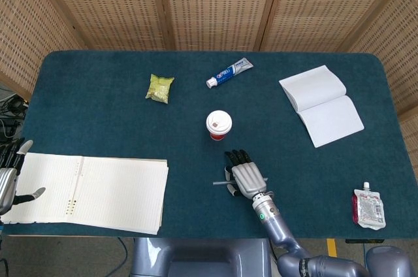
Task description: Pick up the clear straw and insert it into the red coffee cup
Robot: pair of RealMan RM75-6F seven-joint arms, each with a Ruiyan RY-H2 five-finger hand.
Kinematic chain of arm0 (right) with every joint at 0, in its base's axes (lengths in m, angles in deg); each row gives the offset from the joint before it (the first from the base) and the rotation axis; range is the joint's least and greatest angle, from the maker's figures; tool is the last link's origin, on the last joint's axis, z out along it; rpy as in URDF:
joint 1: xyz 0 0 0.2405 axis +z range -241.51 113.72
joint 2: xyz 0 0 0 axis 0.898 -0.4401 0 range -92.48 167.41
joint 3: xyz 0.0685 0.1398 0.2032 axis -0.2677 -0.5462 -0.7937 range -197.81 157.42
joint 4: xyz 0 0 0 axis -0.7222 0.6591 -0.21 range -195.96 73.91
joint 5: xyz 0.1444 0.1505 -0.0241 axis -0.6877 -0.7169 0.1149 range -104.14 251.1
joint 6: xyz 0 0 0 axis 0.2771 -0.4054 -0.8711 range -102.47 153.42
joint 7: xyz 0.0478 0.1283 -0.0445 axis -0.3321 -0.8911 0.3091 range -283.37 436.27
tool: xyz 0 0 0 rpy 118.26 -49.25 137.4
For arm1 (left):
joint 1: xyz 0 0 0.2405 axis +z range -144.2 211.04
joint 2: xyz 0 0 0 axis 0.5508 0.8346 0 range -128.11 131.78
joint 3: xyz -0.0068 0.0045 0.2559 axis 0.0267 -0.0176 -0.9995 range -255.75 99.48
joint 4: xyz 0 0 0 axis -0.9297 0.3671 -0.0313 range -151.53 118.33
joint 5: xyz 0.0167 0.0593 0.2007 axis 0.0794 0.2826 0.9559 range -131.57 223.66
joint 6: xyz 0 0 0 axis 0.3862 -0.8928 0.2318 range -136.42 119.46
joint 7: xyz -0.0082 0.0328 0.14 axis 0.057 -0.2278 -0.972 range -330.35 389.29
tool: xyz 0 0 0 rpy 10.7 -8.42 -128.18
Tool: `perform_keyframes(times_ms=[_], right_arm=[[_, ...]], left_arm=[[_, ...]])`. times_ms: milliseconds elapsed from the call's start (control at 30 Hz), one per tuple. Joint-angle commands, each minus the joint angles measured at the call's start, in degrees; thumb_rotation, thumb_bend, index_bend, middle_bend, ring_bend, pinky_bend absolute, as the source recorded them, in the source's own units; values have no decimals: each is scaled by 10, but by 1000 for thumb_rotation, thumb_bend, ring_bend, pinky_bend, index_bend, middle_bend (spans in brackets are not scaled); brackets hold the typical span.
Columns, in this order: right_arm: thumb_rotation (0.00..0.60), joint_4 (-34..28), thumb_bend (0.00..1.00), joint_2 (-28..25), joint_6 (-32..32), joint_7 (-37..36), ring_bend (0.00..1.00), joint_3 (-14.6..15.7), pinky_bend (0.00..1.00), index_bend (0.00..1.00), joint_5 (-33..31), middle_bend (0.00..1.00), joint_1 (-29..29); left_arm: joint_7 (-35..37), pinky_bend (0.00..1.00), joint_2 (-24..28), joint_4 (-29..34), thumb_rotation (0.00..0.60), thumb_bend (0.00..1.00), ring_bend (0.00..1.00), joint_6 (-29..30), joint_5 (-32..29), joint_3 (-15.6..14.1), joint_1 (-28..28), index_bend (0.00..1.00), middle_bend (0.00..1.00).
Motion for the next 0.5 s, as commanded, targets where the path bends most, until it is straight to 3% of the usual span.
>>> perform_keyframes(times_ms=[33, 500], right_arm=[[600, -1, 547, 0, 1, 2, 0, 1, 0, 564, -2, 170, 1], [600, -40, 617, -24, -17, 15, 0, 1, 0, 566, -5, 169, 3]], left_arm=[[0, 0, 0, 0, 600, 0, 0, 0, 0, 0, 0, 0, 0], [9, 0, 2, 0, 600, 0, 0, 1, 1, -1, 0, 0, 0]])
